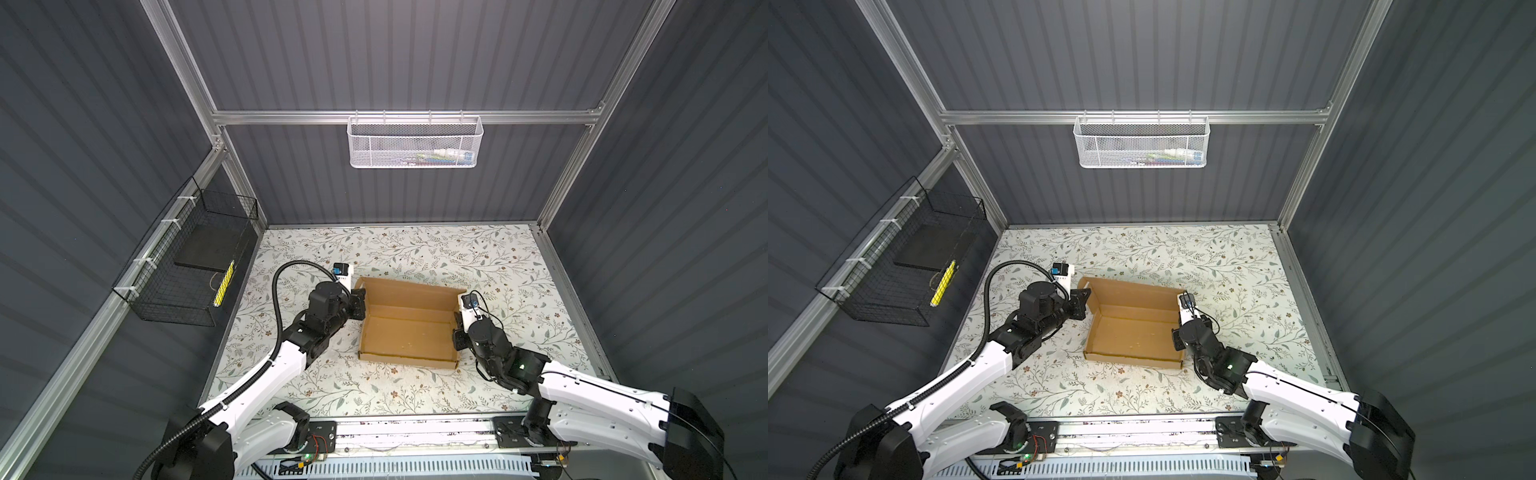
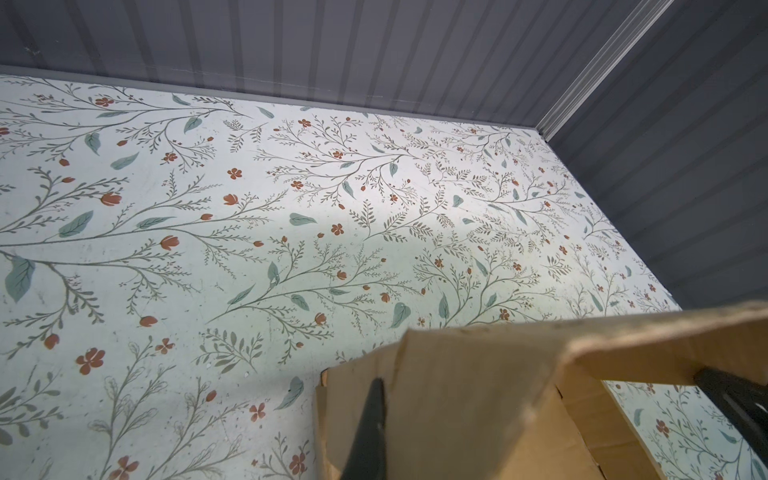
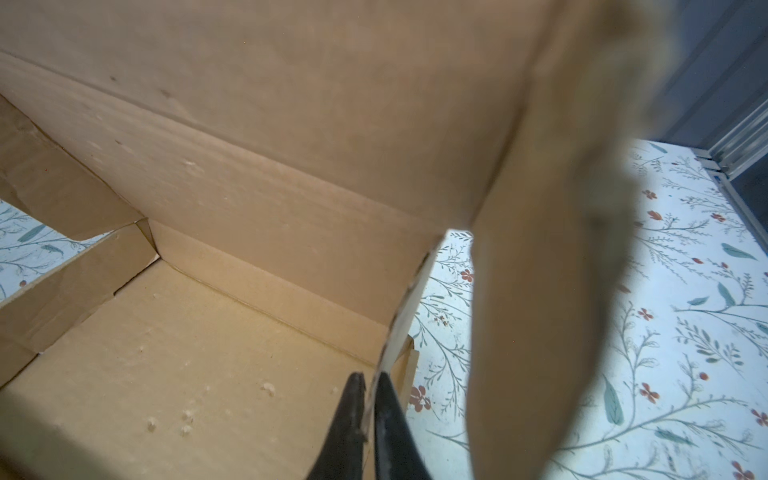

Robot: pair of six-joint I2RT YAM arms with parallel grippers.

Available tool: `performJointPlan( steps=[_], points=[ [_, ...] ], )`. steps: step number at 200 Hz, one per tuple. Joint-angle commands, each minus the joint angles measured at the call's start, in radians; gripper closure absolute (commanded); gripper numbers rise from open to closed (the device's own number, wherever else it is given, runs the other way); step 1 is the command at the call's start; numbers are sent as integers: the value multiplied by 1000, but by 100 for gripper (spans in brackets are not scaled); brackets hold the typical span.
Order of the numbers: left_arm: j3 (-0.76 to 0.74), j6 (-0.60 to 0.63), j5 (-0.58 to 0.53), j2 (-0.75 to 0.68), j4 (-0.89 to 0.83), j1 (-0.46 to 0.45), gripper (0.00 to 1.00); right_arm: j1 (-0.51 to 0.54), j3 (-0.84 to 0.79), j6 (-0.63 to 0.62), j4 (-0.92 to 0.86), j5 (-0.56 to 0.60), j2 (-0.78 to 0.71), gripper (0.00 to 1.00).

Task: Fold the paper box
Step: 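Drag the box further toward the robot with both grippers holding its walls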

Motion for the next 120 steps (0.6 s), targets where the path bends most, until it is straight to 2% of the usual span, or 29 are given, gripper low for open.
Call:
performJointPlan(
  steps=[1,120],
  points=[
    [-54,-66,5,-17,-2,-8,100,29,-28,9,-17,35,4,89],
    [-175,-127,-42,-82,38,-19,100,123,-87,39,18,123,-5,90]
  ],
)
